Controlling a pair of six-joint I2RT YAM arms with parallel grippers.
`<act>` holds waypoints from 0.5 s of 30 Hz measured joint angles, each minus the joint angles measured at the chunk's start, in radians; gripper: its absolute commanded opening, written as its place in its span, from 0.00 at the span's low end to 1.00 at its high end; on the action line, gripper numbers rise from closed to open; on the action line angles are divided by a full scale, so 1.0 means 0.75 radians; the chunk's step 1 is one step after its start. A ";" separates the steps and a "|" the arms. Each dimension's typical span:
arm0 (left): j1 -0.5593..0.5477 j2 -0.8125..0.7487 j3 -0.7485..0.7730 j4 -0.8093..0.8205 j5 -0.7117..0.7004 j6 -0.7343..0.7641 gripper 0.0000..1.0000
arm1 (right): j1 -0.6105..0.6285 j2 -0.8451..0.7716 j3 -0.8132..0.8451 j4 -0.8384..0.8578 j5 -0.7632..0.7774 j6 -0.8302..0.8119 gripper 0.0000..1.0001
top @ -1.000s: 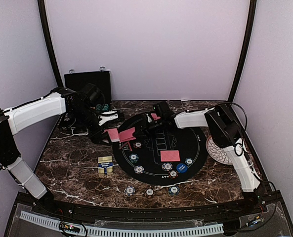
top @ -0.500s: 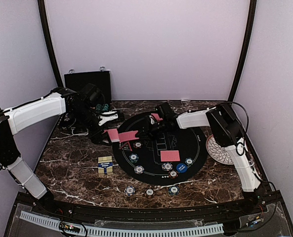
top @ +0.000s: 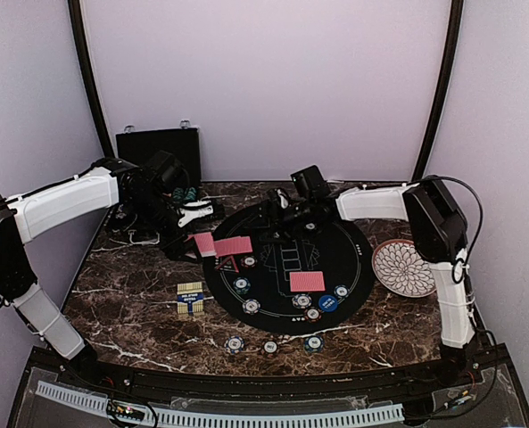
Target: Distribute texas hold em gaming equipment
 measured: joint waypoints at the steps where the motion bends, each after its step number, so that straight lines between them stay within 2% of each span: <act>1: -0.001 0.000 0.000 0.000 0.001 -0.002 0.00 | 0.001 -0.037 -0.034 0.024 -0.014 0.004 0.86; 9: 0.000 0.000 0.000 0.000 0.004 -0.008 0.00 | 0.046 -0.234 -0.251 0.223 -0.129 0.098 0.85; 15: -0.001 0.000 0.002 0.000 0.005 -0.018 0.00 | 0.142 -0.247 -0.291 0.300 -0.187 0.159 0.83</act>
